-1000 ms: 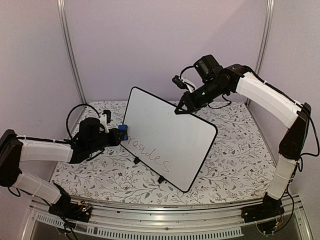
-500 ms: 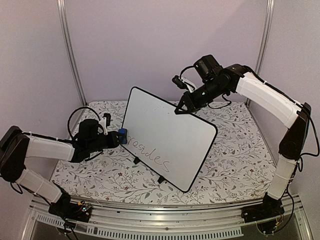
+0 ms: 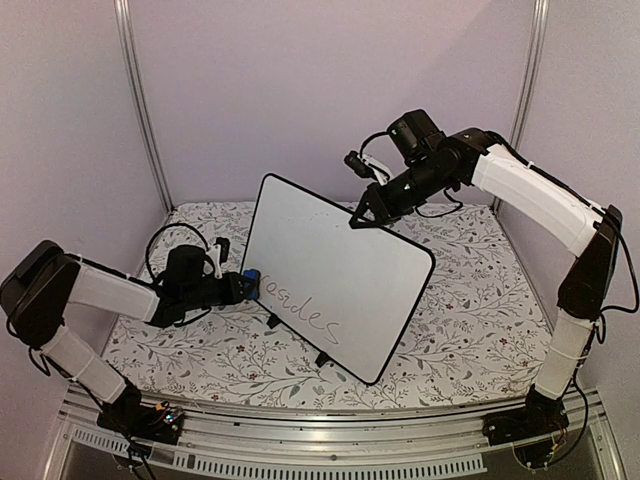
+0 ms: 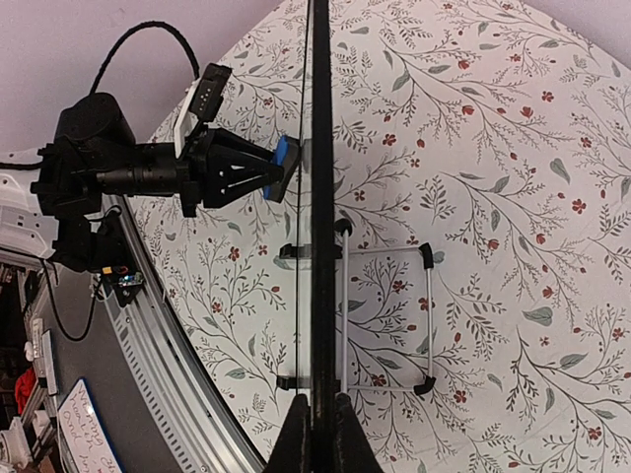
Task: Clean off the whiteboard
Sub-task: Erase the whiteboard from the whiteboard stand.
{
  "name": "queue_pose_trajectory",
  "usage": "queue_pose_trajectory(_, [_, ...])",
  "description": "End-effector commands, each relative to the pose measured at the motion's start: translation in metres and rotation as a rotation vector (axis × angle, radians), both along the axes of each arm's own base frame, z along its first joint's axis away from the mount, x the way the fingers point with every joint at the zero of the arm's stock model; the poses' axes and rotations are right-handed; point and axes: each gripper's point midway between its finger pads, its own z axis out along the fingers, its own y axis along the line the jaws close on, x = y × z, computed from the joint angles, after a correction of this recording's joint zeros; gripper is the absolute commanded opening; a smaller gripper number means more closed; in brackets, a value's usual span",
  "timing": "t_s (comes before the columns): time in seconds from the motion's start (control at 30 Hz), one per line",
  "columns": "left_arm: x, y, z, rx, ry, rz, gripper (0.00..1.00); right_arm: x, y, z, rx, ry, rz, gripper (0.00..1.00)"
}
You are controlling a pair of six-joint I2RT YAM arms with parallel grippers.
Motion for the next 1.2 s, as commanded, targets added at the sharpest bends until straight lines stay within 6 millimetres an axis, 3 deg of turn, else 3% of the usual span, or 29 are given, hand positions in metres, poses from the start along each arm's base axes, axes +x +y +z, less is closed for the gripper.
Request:
queue_pose_trajectory(0.0, [-0.002,-0.004,-0.002,-0.034,0.001,-0.021,0.00,-0.024,0.005,-0.026,-0.070,0.060,0.086,0.00])
queue_pose_trajectory(0.57, [-0.034,-0.004,-0.034,-0.063,0.089,-0.039,0.00,-0.024,0.005,-0.028,-0.071,0.064,0.088,0.00])
queue_pose_trajectory(1.0, [0.010,-0.010,0.010,-0.043,-0.040,-0.026,0.00,-0.024,0.004,-0.028,-0.073,0.065,0.087,0.00])
queue_pose_trajectory(1.17, [0.014,-0.009,0.007,-0.038,-0.032,-0.027,0.00,-0.024,0.004,-0.028,-0.073,0.064,0.087,0.00])
